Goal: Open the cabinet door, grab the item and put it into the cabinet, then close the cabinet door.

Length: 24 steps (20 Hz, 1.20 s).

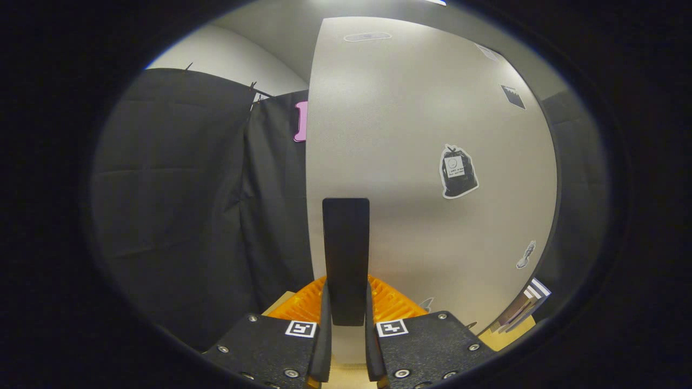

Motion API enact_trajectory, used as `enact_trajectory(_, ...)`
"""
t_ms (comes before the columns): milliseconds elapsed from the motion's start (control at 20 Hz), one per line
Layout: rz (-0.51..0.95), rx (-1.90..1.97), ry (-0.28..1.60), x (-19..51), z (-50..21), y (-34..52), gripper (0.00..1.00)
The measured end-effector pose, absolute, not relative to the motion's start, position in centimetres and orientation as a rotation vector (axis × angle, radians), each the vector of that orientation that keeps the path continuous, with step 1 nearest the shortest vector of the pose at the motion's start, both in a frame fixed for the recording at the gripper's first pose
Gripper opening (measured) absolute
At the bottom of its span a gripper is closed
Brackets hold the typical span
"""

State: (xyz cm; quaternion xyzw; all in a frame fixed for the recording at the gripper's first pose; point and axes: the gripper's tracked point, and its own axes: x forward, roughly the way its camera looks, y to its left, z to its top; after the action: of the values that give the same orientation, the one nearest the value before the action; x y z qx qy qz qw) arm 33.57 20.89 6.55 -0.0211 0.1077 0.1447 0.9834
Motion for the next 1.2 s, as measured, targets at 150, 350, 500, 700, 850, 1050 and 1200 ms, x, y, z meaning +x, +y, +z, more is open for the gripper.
enact_trajectory(150, 0.305, -0.040, 0.221, 32.8, 7.3, 20.6, 0.26)
enact_trajectory(350, 0.323, -0.040, 0.234, 31.3, 7.5, 19.2, 0.26)
enact_trajectory(500, 0.326, -0.046, 0.236, 30.4, 7.8, 18.2, 0.26)
enact_trajectory(700, 0.330, -0.043, 0.241, 28.9, 8.0, 17.0, 0.26)
enact_trajectory(850, 0.330, -0.041, 0.243, 27.9, 8.1, 15.9, 0.26)
enact_trajectory(1050, 0.328, -0.045, 0.241, 26.4, 8.4, 14.4, 0.26)
enact_trajectory(1200, 0.324, -0.055, 0.239, 25.5, 8.5, 13.4, 0.26)
